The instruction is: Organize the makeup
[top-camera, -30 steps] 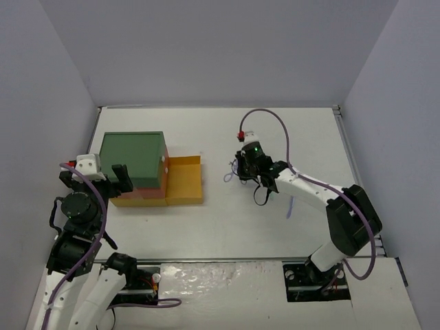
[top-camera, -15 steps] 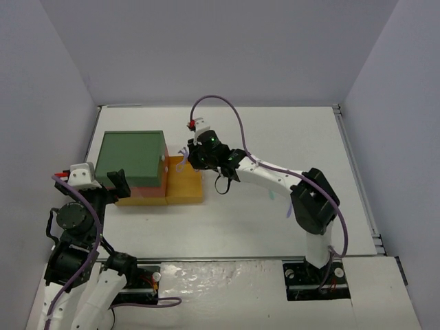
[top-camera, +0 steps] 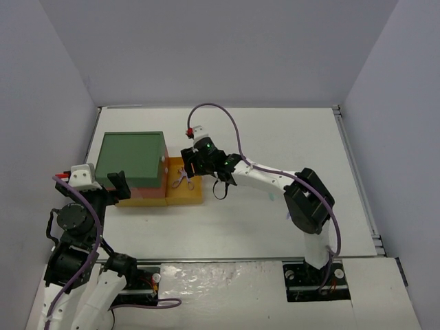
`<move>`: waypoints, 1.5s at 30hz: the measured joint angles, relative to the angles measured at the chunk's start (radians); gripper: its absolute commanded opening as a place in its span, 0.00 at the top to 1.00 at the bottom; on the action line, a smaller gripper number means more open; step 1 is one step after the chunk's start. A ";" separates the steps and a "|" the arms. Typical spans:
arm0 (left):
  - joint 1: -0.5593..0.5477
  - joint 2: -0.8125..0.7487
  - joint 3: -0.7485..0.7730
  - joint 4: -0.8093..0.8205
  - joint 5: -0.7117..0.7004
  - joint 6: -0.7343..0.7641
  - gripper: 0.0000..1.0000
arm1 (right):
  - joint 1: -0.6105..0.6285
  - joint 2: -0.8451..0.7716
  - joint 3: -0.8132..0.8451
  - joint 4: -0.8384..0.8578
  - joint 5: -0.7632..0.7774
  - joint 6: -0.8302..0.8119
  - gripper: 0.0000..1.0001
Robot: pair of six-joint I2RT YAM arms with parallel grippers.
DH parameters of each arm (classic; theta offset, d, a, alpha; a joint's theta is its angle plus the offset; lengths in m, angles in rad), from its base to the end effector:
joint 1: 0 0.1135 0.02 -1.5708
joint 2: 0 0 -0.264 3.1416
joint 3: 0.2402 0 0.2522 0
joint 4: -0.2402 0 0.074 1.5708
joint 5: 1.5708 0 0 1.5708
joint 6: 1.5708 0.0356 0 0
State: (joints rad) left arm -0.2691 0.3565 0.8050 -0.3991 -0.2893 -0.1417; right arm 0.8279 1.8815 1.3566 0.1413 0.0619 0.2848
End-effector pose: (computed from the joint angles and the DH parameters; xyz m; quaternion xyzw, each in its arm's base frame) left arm 0.0753 -0.0102 0.3713 -0.0608 0.6875 -0.0489 0.7220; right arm 0.3022 0.3258 0.2530 -0.2056 0.8028 0.2735 0.4883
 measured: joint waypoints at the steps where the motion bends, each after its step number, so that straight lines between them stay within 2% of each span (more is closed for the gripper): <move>1: 0.000 0.000 0.000 -0.001 0.000 0.000 0.03 | -0.021 -0.042 -0.040 -0.012 0.014 0.001 0.40; 8: 0.000 0.002 0.000 -0.002 0.001 -0.001 0.03 | -0.267 -0.317 -0.373 -0.041 0.090 0.038 0.41; 11: 0.000 0.003 0.000 -0.003 0.001 -0.001 0.03 | -0.359 -0.365 -0.471 -0.064 0.097 0.053 0.43; 15: 0.000 0.005 0.000 -0.004 0.003 -0.001 0.03 | -0.417 -0.384 -0.548 -0.103 0.079 0.056 0.45; 23: 0.000 0.016 0.000 -0.005 0.004 -0.001 0.03 | -0.462 -0.367 -0.562 -0.113 0.029 0.043 0.52; 31: 0.000 0.016 0.000 -0.007 0.004 -0.001 0.03 | -0.462 -0.256 -0.534 -0.109 0.000 0.025 0.60; 34: 0.000 0.016 0.000 -0.008 0.004 -0.001 0.03 | -0.462 -0.235 -0.520 -0.108 -0.004 0.023 0.69; 40: 0.000 0.016 0.000 -0.008 0.004 -0.001 0.03 | -0.460 -0.197 -0.484 -0.101 -0.017 0.019 0.99; 45: 0.000 0.016 0.000 -0.008 0.004 -0.001 0.03 | -0.431 -0.188 -0.462 -0.103 -0.015 0.013 1.00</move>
State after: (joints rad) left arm -0.2691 0.3722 0.8047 -0.4068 -0.2858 -0.1429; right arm 0.3973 1.6932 0.8946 0.0383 0.0471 0.2975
